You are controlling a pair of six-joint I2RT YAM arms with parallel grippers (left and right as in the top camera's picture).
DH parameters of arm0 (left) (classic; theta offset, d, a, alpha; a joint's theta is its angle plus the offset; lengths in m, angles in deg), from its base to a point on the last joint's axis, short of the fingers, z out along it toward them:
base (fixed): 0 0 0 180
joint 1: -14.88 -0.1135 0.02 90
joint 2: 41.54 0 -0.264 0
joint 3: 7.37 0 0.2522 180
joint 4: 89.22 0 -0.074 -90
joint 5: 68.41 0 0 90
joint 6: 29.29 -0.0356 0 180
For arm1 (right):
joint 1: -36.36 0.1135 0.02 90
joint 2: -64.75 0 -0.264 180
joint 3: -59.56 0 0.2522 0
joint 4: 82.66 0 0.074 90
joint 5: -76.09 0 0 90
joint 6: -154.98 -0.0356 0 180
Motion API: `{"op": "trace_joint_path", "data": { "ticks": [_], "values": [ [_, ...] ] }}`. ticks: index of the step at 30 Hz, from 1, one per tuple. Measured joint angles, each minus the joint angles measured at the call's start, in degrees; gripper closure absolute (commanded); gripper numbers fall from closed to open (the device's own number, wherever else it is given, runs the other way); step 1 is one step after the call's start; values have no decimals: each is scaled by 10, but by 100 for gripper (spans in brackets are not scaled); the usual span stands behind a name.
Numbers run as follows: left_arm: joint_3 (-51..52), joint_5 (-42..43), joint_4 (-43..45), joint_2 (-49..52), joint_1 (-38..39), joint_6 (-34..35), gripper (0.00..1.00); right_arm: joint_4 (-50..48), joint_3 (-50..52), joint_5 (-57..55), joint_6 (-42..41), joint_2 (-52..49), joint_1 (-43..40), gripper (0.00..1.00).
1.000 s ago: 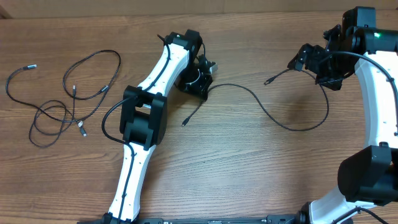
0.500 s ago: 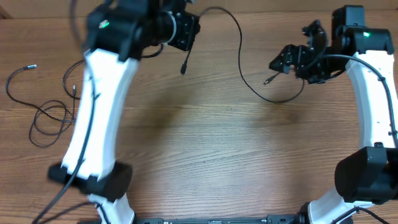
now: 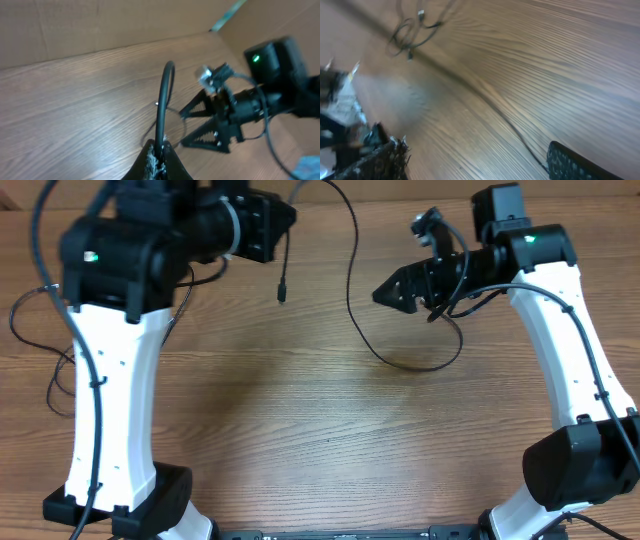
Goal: Untangle cables
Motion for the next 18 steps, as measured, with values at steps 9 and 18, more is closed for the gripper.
{"op": "trace_joint_path", "data": {
  "ticks": [9, 18],
  "values": [
    [0, 136, 17, -2, -58, 34, 96, -57, 7, 75, 50, 0, 25, 19],
    [0, 229, 57, -2, -74, 75, 96, -172, 85, 57, 57, -2, 72, 27]
  ]
}}
